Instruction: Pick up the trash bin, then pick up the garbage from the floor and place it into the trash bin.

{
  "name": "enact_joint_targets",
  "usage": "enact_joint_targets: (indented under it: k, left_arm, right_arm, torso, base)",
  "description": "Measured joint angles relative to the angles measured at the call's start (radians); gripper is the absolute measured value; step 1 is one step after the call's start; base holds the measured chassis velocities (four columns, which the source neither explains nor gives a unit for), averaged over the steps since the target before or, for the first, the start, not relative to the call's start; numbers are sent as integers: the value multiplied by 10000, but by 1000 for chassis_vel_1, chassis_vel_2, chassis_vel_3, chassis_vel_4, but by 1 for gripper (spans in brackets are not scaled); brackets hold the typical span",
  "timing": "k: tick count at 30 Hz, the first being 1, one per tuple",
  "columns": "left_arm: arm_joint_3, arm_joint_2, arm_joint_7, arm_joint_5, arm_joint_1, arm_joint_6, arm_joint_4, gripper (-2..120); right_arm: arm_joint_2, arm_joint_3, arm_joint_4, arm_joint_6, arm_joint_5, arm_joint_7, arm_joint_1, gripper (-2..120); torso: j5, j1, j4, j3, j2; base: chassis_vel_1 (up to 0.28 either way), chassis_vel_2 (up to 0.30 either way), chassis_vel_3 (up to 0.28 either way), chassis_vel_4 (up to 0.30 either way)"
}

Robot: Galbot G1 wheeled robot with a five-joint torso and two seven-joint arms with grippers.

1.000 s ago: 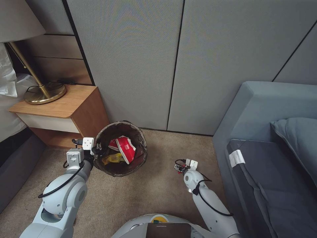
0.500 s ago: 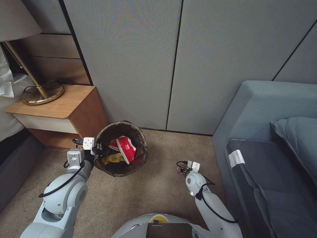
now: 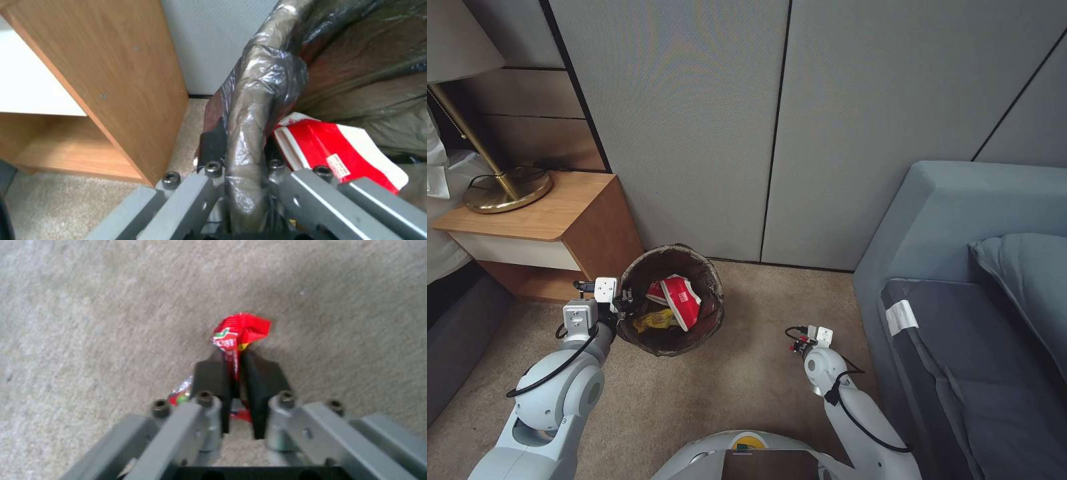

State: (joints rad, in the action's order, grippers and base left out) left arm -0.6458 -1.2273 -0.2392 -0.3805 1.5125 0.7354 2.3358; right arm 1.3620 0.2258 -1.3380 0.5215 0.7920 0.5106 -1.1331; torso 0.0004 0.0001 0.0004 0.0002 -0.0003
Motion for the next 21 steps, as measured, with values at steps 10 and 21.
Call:
enact_joint_targets:
  k: [10,21]
  left_arm:
    - [25,-36,15,22,-36,0,-39,0]
    - [10,-37,15,36,-27,0,-46,0]
  right_arm:
    - [-36,-16,-397,62,186,156,-105,0]
    - [-448,119,-1861,206,657,567,-584,0]
  torso:
    - [3,0,-3,0,0]
    - [-3,0,-6,-2,1]
  base:
    - [0,0,0,0]
    - [0,0,0,0]
